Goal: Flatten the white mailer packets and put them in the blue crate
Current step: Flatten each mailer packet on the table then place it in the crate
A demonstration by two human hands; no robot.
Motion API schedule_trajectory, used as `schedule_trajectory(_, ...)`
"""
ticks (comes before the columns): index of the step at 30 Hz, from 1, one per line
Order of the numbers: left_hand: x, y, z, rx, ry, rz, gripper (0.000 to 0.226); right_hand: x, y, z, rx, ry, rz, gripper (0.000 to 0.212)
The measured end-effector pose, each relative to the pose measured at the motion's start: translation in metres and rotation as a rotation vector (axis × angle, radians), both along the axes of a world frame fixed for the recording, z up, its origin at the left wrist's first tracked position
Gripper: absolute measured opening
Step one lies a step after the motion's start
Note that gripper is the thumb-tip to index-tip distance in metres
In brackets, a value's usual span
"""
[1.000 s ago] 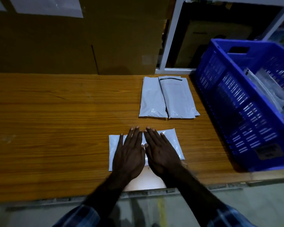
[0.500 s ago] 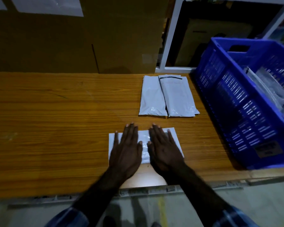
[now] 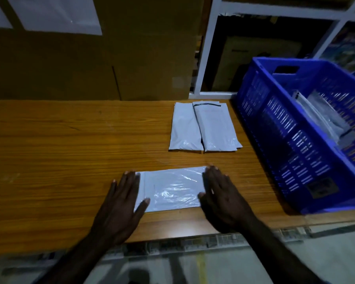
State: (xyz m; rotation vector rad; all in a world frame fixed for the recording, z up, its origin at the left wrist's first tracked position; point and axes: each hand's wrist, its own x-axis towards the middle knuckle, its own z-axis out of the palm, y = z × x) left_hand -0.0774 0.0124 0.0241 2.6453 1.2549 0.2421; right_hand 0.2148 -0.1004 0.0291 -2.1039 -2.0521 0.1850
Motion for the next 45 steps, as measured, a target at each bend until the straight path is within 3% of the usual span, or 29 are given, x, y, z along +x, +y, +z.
schedule_trajectory(4, 0.001, -0.017, -0.008, 0.064, -0.024, -0.237, 0.073, -0.012, -0.004, -0.002, 0.003, -0.016, 0.205, 0.068)
schedule_trajectory(10, 0.006, -0.003, -0.009, 0.121, -0.041, -0.269, 0.065, -0.015, 0.002, 0.006, 0.152, -0.126, 0.209, 0.043)
schedule_trajectory(16, 0.015, 0.01, 0.001, 0.204, -0.079, -0.314, 0.051, -0.026, 0.008, 0.029, 0.17, -0.065, 0.124, 0.029)
schedule_trajectory(18, 0.017, 0.017, 0.005, 0.263, -0.123, -0.332, 0.044, -0.027, 0.007, 0.031, 0.158, -0.043, 0.102, 0.034)
schedule_trajectory(21, 0.016, 0.023, 0.013, 0.228, -0.215, -0.289, 0.061, -0.024, 0.005, 0.027, 0.111, -0.063, 0.112, 0.05)
schedule_trajectory(24, 0.006, 0.032, 0.019, 0.209, -0.234, -0.298, 0.065, -0.021, 0.002, 0.027, 0.14, -0.057, 0.092, 0.048)
schedule_trajectory(28, -0.004, 0.043, 0.027, 0.179, -0.261, -0.363, 0.046, -0.02, 0.003, 0.041, 0.198, -0.054, 0.086, 0.049)
schedule_trajectory(32, -0.003, 0.052, 0.042, 0.146, -0.307, -0.399, 0.063, -0.016, 0.002, 0.055, 0.285, -0.086, 0.077, 0.049)
schedule_trajectory(34, 0.004, 0.063, 0.057, 0.201, -0.312, -0.474, 0.068, -0.012, 0.0, 0.066, 0.332, -0.078, 0.049, 0.06)
schedule_trajectory(37, 0.024, 0.076, 0.085, 0.33, -0.311, -0.543, 0.066, -0.002, -0.001, 0.091, 0.447, -0.135, 0.046, 0.046)
schedule_trajectory(40, 0.051, 0.08, 0.116, 0.447, -0.332, -0.555, 0.064, 0.01, -0.006, 0.12, 0.513, -0.154, 0.014, 0.055)
schedule_trajectory(45, 0.103, 0.078, 0.175, 0.592, -0.411, -0.579, 0.051, 0.049, -0.02, 0.172, 0.659, -0.171, -0.007, 0.051)
